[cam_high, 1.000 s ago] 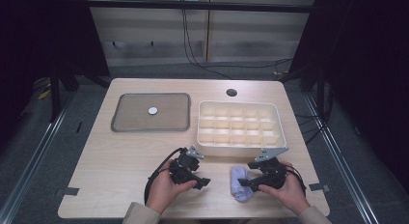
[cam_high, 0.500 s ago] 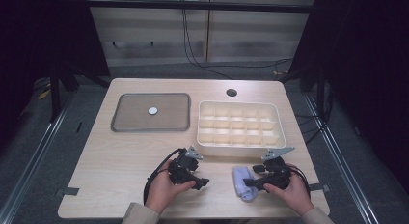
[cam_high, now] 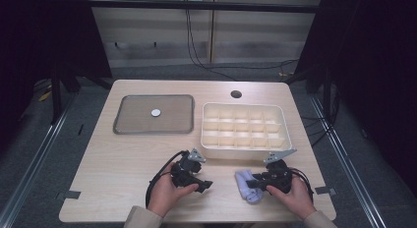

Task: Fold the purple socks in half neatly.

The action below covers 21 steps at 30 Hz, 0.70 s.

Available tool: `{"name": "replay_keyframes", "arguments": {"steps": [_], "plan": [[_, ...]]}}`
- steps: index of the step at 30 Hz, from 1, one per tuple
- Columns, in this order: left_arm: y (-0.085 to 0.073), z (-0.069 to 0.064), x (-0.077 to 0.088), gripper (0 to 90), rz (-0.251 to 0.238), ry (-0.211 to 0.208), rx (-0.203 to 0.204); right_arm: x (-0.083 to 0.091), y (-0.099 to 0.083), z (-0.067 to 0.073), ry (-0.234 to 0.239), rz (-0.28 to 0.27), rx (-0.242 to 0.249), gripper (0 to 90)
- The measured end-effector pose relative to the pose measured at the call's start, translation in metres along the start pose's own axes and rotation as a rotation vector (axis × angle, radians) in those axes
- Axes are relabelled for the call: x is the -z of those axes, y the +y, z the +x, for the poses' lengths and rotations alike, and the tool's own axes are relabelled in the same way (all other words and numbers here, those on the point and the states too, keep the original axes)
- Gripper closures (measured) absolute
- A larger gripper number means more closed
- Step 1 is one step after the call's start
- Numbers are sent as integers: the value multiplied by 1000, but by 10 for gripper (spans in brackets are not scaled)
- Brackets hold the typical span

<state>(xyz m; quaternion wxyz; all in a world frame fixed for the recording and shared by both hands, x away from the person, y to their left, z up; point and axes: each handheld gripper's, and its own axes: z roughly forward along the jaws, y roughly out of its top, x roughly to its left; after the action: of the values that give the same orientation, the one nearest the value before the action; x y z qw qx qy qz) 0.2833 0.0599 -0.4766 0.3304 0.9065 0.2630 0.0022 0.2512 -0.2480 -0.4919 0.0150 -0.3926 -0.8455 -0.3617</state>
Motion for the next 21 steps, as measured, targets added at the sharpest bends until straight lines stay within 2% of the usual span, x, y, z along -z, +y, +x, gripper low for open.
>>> {"name": "replay_keyframes", "arguments": {"steps": [6,7,9,11,13,16,17,19,21], "plan": [[-2,4,1,293,-15,9,-15,3,3,0,3,-1,-2,707],[-2,6,1,281,-6,14,-31,5,4,0,1,-5,0,708],[-4,7,0,270,-23,19,-11,9,7,0,4,-12,-1,708],[-5,10,-1,264,-23,24,-16,13,9,-1,4,-14,-2,708],[-6,12,-2,255,-26,27,-20,15,12,-1,-3,-12,3,708],[-8,15,-2,247,-19,38,-52,17,16,-2,-6,4,11,708],[-9,14,-3,241,-37,40,-34,18,17,-2,-1,7,14,708],[-9,17,-2,229,-28,44,-54,20,20,0,1,19,23,708],[-10,17,-2,226,-27,52,-55,23,24,0,-1,24,36,708]]}}
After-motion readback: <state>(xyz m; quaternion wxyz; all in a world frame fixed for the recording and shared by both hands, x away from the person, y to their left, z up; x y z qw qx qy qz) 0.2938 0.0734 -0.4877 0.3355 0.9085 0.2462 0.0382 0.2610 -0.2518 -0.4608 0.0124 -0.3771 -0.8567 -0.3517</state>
